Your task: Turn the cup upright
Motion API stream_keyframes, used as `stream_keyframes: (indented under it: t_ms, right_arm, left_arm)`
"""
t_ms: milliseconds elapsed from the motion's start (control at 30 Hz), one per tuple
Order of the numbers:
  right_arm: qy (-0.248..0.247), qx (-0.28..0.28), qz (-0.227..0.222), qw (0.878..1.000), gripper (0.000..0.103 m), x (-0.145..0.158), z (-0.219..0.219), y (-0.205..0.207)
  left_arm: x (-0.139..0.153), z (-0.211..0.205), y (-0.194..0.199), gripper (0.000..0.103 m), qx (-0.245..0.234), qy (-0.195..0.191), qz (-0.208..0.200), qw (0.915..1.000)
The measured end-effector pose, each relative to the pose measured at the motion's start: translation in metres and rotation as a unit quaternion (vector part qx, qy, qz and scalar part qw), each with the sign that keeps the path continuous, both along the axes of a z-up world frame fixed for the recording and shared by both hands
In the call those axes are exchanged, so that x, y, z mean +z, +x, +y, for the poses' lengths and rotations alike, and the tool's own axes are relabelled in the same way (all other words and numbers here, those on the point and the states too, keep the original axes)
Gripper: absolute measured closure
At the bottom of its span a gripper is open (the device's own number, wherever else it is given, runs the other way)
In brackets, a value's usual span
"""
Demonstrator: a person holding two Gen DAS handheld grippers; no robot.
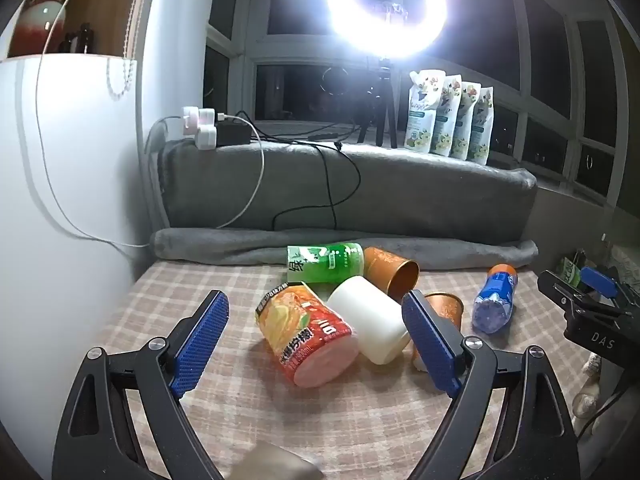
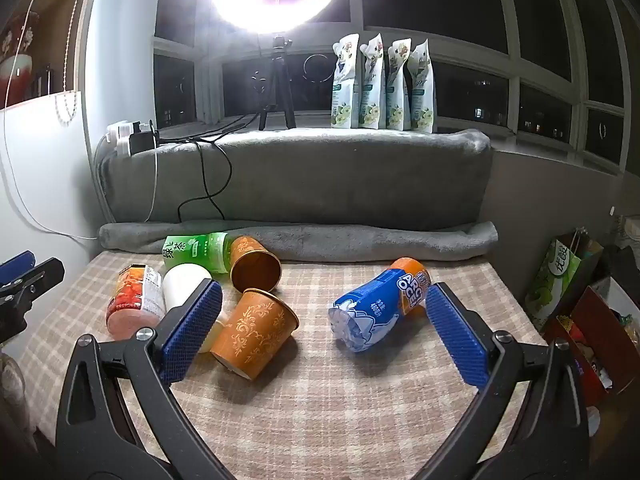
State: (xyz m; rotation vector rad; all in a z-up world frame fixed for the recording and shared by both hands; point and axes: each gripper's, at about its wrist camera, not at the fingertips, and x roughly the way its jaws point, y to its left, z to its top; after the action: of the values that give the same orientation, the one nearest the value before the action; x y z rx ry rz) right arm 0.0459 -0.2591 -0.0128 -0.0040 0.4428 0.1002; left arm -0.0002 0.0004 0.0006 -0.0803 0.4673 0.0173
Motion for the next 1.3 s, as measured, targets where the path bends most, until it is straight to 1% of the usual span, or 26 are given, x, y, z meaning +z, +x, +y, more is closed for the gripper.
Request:
stream_keyframes:
  t_ms: [100,167,200,267,300,333,400,467,500,767,1300]
  right_arm:
    - [0.001,0.0,-0.001,1.0,0.0,0.001,-0.001,-0.001]
    - [0.001,0.0,-0.002,1.0,0.0,0.001,-0.002,-0.001]
    - [0.001,0.0,-0.002,1.0,0.0,0.001,-0.002,-0.001]
    - [0.001,0.0,-0.002,1.0,0.0,0.001,-0.002,-0.001]
    - [0.001,0.0,-0.002,1.0,0.0,0.001,-0.002,0.0]
    - [0.003,0.0,-0.003,1.0,0.0,0.007,-0.004,0.0]
    - [0.002,0.001,-0.001,1.0,0.0,0.007,-0.002,0.003]
    - [0.002,0.003,0.002,1.0,0.0,0.004,0.001,0.007]
    - [0.006,0.0,-0.005,1.0,0.0,0.003,-0.002,0.0]
    - [0.01,0.007,0.009,1.0,0.0,0.0,-0.002,0.006]
    - [0.011,0.008,0.01,1.0,0.0,-0.001,-0.002,0.006]
  left_arm:
    - [0.002,0.003,0.002,0.014,0.003,-0.005,-0.003,1.0]
    - [0.005,0.011,-0.004,0.014,0.006,-0.009,-0.016,0.9998]
    - [0.007,0.011,-0.006,0.014,0.009,-0.006,-0.024,0.9997]
    - [0.007,0.011,-0.003,0.014,0.014,-0.004,-0.021,0.9997]
    - [0.007,0.012,-0.004,0.014,0.015,-0.004,-0.024,0.9996]
    - [0.01,0.013,-0.005,0.014,0.016,-0.002,-0.026,0.9995]
    - [0.013,0.008,-0.008,0.014,0.019,0.006,-0.031,0.9993]
    - [0.014,0.009,-0.008,0.014,0.019,0.006,-0.03,0.9994]
    - [0.015,0.01,-0.008,0.014,0.017,0.004,-0.029,0.9994]
    - [0.013,0.009,-0.006,0.014,0.015,0.002,-0.022,0.9996]
    - [0.004,0.005,-0.008,0.014,0.015,0.004,-0.025,0.9996]
